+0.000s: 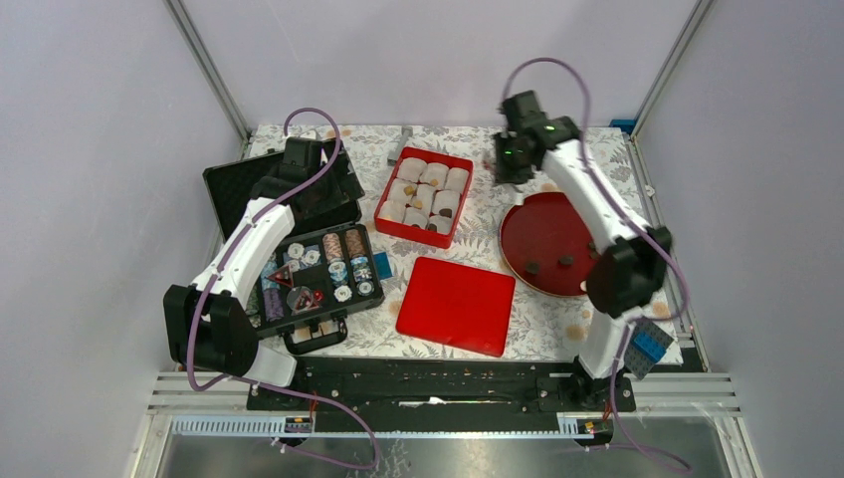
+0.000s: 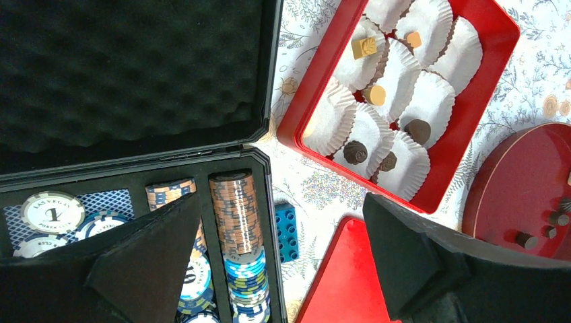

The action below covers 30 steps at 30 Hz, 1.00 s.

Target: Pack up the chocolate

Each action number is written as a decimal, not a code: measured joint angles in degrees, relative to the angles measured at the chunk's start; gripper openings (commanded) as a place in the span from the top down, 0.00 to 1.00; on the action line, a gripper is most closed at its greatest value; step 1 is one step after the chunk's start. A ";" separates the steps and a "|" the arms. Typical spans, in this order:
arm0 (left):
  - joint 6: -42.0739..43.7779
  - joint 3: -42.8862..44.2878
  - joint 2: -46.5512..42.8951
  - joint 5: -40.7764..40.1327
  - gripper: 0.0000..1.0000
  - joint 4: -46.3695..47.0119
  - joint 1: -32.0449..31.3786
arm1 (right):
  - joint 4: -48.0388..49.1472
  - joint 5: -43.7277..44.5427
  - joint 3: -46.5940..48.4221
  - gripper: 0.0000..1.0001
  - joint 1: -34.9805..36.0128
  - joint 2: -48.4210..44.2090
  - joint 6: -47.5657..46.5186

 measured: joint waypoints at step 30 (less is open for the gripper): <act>-0.22 2.12 4.66 3.19 0.01 1.53 0.00 | 2.69 5.64 -38.05 0.56 -27.04 -26.75 2.38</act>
